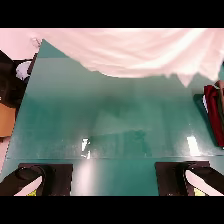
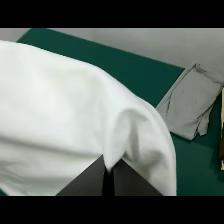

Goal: Fold the shirts.

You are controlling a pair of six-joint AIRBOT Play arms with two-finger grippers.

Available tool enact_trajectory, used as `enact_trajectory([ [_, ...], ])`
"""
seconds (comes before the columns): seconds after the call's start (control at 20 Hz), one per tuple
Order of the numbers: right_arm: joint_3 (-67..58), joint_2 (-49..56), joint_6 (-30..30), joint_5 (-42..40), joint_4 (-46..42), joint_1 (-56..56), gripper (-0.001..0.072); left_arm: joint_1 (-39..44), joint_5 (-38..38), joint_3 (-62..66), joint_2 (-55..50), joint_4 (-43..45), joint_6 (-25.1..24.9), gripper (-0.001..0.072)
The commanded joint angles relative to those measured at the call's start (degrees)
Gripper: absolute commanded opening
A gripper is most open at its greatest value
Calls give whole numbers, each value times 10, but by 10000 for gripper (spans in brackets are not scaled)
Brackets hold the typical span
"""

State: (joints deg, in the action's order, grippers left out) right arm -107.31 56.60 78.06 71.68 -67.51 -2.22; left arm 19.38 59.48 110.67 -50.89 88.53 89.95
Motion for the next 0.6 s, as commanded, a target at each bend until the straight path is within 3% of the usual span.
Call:
enact_trajectory([
  [0.0,-14,-26,21,16,-2,0,19,0,-3,21,8,3,-1,25],
  [0.15,0,1,60,74,0,0,19,0,26,10,-33,5,-11,25],
  [0.3,96,29,79,110,-2,-23,19,0,99,-16,-115,17,-19,25],
  [0.45,243,68,85,77,-2,-81,19,0,151,-77,-229,15,-19,25],
  [0.55,322,107,84,1,-2,-113,19,0,117,-121,-300,15,-19,25],
])
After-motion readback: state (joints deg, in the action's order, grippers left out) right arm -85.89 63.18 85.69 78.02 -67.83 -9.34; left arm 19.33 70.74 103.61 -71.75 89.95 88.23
